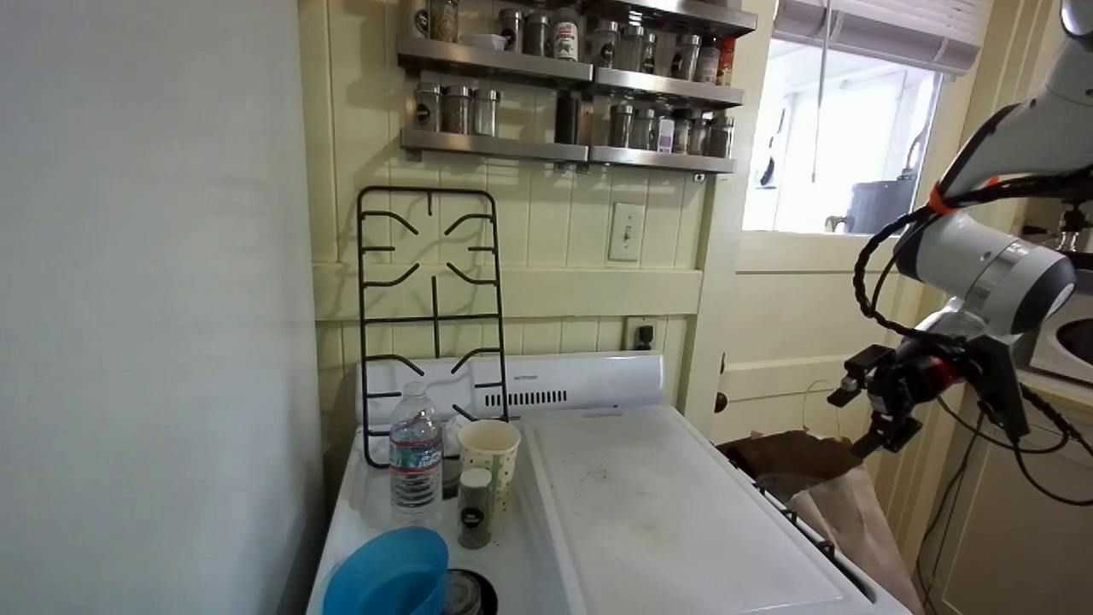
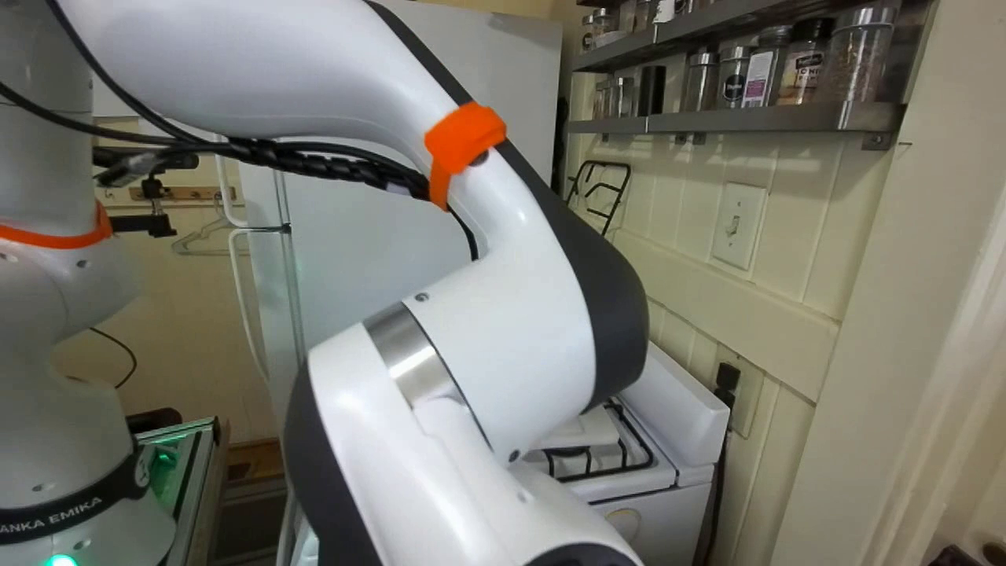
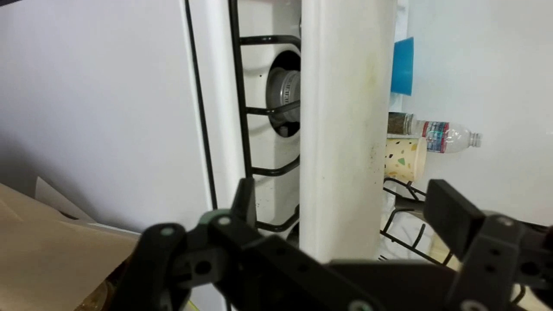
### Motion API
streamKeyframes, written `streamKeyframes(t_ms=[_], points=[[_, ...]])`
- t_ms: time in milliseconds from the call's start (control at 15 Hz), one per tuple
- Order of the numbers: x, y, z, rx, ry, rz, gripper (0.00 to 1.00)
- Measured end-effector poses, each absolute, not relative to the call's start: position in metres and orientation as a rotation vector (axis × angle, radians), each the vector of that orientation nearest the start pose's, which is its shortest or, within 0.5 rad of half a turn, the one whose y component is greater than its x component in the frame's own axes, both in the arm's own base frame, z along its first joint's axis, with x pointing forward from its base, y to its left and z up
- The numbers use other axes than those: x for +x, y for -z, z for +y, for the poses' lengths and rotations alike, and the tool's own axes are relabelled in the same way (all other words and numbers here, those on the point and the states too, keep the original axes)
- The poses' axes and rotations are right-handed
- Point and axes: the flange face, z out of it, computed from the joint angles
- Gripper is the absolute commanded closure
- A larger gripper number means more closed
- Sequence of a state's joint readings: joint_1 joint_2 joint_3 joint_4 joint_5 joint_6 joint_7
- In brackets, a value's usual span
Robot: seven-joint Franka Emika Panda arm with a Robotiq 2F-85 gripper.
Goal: Move the chopping board to the left
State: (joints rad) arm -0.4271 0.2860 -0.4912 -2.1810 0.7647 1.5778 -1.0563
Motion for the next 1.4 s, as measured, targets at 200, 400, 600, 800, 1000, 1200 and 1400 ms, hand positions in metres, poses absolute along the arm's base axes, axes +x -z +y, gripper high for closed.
streamKeyframes(t_ms=[200, 400, 600, 800, 1000, 1200, 1400], points=[[0.350, -0.239, -0.333, -2.149, 0.023, 0.330, 0.00], [0.351, -0.241, -0.333, -2.149, 0.029, 0.326, 0.00], [0.356, -0.234, -0.325, -2.121, 0.062, 0.268, 0.00], [0.365, -0.215, -0.308, -2.031, 0.117, 0.160, 0.00], [0.370, -0.198, -0.296, -1.961, 0.154, 0.054, 0.00], [0.377, -0.188, -0.291, -1.908, 0.187, -0.011, 0.00], [0.383, -0.183, -0.293, -1.859, 0.239, 0.001, 0.00]])
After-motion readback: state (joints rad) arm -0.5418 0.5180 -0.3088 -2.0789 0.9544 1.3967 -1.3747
